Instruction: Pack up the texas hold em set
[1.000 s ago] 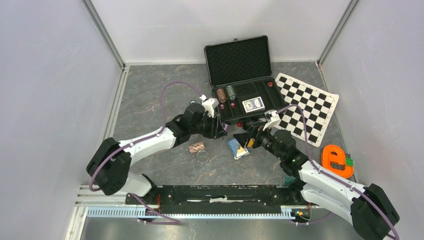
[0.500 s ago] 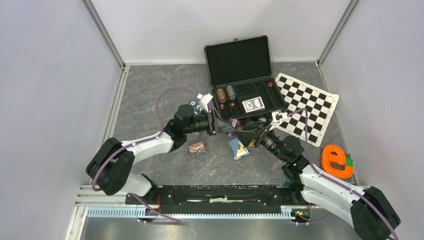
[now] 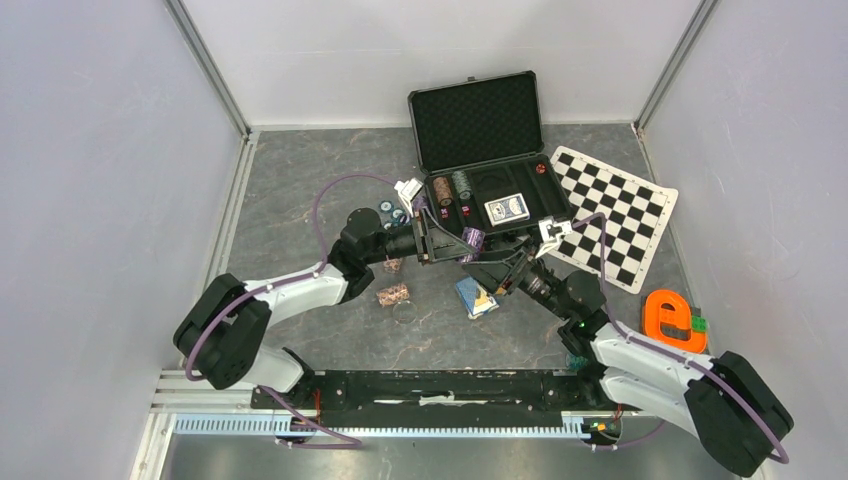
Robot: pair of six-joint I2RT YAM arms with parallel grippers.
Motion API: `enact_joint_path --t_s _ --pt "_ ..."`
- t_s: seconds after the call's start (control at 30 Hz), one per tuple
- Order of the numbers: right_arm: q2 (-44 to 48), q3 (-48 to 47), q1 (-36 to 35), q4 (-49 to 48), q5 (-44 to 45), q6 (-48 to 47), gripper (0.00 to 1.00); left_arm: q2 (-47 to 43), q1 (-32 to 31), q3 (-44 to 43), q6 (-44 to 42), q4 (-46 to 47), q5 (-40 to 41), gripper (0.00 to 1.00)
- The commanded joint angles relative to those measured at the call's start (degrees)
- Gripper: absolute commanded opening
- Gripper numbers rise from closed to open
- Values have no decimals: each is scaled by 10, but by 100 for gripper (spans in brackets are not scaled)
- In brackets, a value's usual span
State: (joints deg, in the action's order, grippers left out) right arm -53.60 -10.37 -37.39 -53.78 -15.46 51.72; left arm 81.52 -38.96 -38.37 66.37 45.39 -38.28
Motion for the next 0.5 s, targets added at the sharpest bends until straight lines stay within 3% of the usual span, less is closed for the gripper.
enact_joint_path --t_s 0.0,0.23,0.4,0.47 --pt "-26 -6 -1 -118 -18 61 79 -4 2 -8 38 96 -23 25" --pt "-65 -5 -1 -183 -30 113 67 -1 2 -2 39 110 -27 25" --pt "-59 -4 -1 -170 -27 106 39 -1 2 0 46 123 -29 34" --pt "-50 -6 -1 -147 -23 92 34 -1 2 -2 47 124 -28 36"
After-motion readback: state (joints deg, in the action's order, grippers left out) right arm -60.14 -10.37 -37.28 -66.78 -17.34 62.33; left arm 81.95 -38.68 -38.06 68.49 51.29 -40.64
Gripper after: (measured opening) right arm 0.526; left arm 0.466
